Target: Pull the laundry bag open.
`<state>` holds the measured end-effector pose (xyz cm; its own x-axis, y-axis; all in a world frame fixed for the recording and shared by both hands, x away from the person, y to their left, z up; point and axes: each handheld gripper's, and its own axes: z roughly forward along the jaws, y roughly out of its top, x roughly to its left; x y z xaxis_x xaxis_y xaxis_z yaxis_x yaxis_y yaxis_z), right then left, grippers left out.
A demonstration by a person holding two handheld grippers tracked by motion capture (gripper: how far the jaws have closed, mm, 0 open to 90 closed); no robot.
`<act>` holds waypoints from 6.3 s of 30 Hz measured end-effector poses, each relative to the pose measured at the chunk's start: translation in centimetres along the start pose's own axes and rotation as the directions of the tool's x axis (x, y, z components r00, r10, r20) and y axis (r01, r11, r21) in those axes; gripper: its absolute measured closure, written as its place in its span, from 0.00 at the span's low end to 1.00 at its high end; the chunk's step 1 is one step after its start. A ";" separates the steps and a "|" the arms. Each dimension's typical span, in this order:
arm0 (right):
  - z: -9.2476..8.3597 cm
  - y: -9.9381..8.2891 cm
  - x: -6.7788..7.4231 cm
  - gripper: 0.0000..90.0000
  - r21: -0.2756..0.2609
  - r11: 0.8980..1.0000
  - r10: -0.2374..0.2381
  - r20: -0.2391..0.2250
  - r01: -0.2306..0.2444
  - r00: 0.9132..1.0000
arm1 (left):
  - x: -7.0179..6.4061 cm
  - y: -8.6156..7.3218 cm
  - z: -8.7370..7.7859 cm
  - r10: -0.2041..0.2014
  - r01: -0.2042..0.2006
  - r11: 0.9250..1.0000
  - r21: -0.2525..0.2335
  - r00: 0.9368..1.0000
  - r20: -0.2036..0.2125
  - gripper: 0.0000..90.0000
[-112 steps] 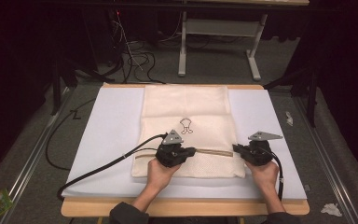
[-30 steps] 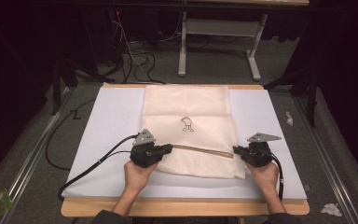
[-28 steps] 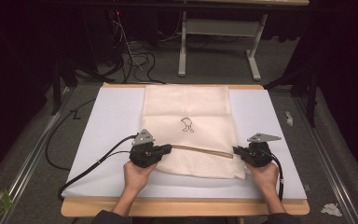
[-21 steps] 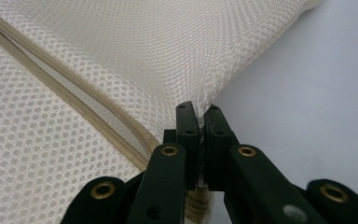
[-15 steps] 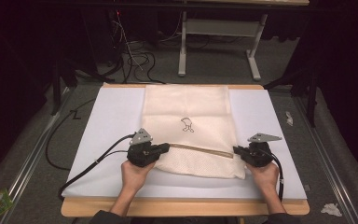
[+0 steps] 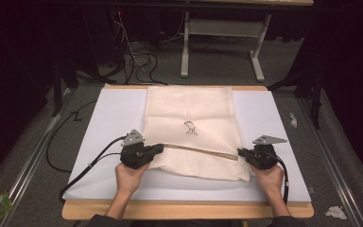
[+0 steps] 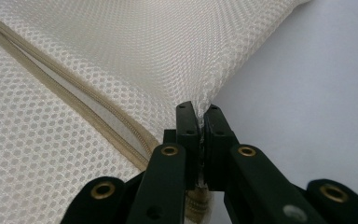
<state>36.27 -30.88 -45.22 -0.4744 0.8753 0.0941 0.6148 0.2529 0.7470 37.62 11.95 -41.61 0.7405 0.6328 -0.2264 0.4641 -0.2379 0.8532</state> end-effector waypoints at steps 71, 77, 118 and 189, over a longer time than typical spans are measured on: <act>-0.9 0.6 -0.4 0.98 -0.020 1.000 -0.015 0.024 0.015 1.000 | 3.3 -0.9 -4.9 -0.033 0.031 0.999 -0.017 0.993 -0.112 0.97; -1.1 0.7 -0.3 0.98 -0.029 0.999 -0.018 0.033 0.019 0.999 | 3.7 -0.7 -4.9 -0.049 0.049 0.999 -0.010 0.992 -0.113 0.97; -1.2 1.5 -0.2 0.98 -0.012 1.000 -0.015 0.014 0.015 1.000 | 5.0 -2.6 -5.5 -0.070 0.073 0.997 0.018 0.988 -0.137 0.97; -0.2 -1.1 -0.4 0.66 0.024 0.998 0.062 0.040 -0.063 0.997 | 2.9 -5.8 -3.9 -0.012 0.043 0.986 0.163 0.982 -0.186 0.78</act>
<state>35.66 -31.56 -45.97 -0.4097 0.9051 0.1134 0.6585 0.2073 0.7235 35.19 18.01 -45.38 0.6311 0.7619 -0.1456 0.5690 -0.3272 0.7544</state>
